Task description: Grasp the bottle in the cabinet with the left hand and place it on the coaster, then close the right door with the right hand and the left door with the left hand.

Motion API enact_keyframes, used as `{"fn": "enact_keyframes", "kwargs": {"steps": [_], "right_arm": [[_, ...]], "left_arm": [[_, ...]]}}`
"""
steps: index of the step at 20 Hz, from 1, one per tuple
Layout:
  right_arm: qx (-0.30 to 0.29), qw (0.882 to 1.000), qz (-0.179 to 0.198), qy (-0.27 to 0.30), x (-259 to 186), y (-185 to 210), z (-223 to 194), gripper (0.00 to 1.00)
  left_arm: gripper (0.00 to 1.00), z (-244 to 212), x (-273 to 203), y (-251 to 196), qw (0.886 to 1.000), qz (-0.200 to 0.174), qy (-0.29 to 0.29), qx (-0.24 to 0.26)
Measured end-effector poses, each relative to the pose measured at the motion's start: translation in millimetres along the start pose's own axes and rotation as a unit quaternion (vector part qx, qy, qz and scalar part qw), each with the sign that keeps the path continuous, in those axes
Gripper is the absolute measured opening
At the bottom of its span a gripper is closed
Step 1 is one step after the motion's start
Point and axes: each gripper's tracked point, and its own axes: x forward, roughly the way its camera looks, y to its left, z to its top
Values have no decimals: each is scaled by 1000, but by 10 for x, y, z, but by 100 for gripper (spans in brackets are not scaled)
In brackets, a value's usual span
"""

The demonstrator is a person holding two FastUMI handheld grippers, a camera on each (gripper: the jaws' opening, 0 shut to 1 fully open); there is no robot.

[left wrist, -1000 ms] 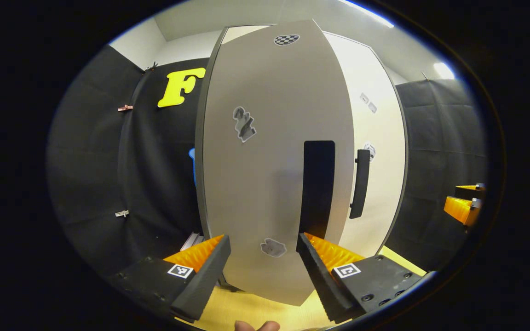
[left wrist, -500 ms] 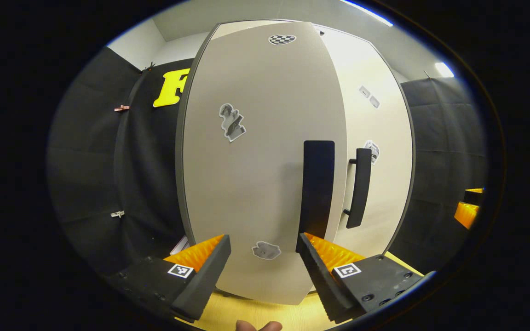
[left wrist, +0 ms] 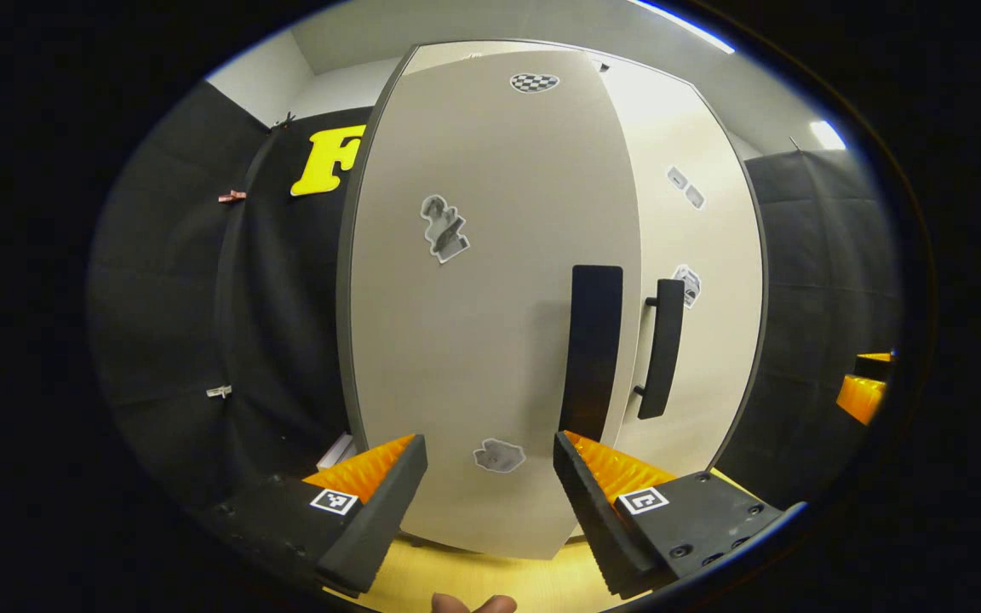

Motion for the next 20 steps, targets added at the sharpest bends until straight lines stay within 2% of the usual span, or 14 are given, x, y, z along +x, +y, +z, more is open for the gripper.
{"fn": "enact_keyframes", "kwargs": {"steps": [13,20], "right_arm": [[16,1000,15,-19,-301,356,251,98],[21,999,15,-26,-461,524,342,98]], "left_arm": [[95,169,-788,159,1000,-4,-21,14],[93,264,-1250,314,999,11,-35,21]]}}
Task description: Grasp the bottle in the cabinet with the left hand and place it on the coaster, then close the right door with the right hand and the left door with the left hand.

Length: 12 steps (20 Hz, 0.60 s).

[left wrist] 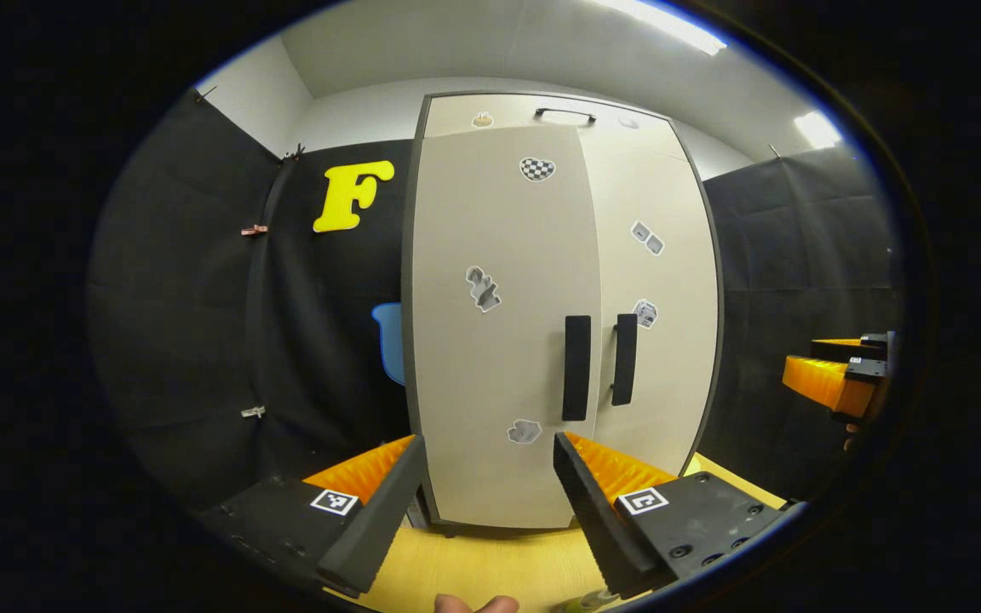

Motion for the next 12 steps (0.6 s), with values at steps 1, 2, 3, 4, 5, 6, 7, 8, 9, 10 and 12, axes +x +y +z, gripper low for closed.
{"fn": "enact_keyframes", "kwargs": {"steps": [1,2,3,4,5,6,7,8,9,10,12], "right_arm": [[2,1000,1,-1,-17,27,6,98],[3,1000,3,-3,-38,61,17,98],[4,1000,6,-4,-58,97,22,98],[4,1000,8,-4,-73,130,26,98],[4,1000,11,-4,-93,158,35,98],[4,1000,14,-4,-113,189,40,98],[5,1000,15,-5,-127,206,41,98],[5,1000,17,-4,-141,223,42,98],[5,1000,18,-4,-157,237,39,98],[4,1000,18,-4,-170,244,41,98],[4,1000,18,-5,-182,248,42,98]], "left_arm": [[95,0,-50,19,1000,2,0,2],[95,-9,-77,25,1000,1,1,-1],[95,-27,-110,17,1000,-1,2,-6],[95,-31,-145,8,1000,-3,3,-11],[95,-35,-178,14,1000,-3,4,-12],[95,-41,-195,35,1000,-1,5,-11],[95,-51,-221,50,1000,2,6,-10],[95,-44,-236,61,1000,4,5,-10],[95,-38,-253,69,1000,4,4,-10],[95,-31,-260,81,1000,6,4,-10],[95,-29,-291,97,1000,7,3,-9]]}}
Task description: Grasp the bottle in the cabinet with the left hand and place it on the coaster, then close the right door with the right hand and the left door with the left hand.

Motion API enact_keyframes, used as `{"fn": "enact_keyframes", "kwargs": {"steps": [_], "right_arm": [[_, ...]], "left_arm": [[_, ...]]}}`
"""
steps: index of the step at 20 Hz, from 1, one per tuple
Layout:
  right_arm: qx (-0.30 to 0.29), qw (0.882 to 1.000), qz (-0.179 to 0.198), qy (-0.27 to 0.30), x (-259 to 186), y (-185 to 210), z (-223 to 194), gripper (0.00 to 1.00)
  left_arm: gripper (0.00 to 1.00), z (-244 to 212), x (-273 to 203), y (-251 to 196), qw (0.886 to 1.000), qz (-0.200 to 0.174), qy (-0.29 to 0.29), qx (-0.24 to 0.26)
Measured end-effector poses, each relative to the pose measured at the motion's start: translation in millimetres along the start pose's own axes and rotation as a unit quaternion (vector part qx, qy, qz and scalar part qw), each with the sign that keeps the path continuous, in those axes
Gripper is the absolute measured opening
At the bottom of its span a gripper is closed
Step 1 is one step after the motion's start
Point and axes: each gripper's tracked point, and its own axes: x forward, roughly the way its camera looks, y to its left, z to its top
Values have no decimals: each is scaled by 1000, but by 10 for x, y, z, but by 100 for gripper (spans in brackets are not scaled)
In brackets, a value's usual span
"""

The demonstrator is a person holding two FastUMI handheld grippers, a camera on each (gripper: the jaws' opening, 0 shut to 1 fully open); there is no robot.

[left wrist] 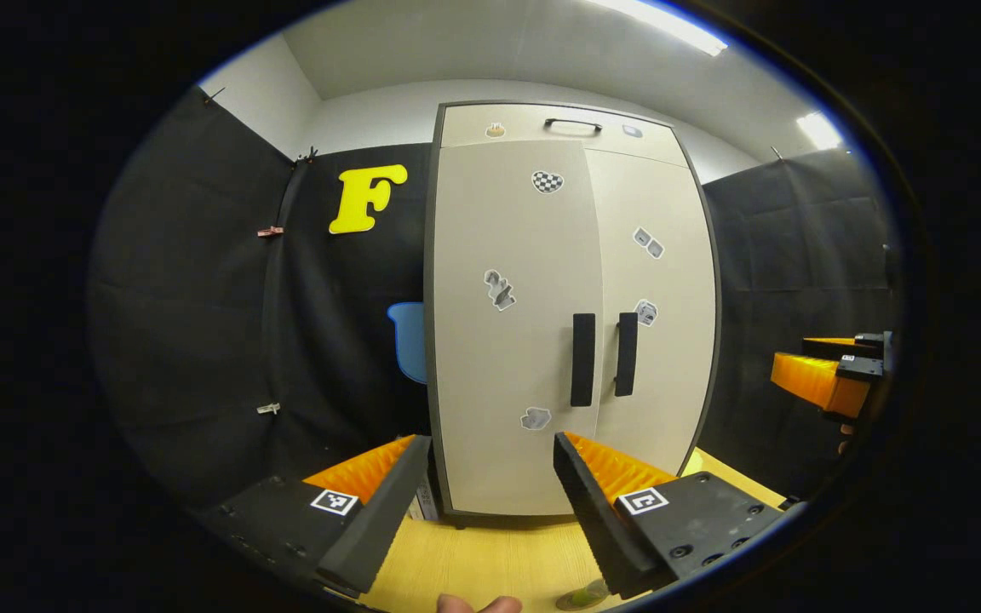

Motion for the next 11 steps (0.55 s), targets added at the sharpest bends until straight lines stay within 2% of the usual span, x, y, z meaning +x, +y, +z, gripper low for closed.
{"fn": "enact_keyframes", "kwargs": {"steps": [11], "right_arm": [[4,1000,-2,0,-80,-17,0,98]], "left_arm": [[95,-3,-68,-17,1000,0,1,4]]}}
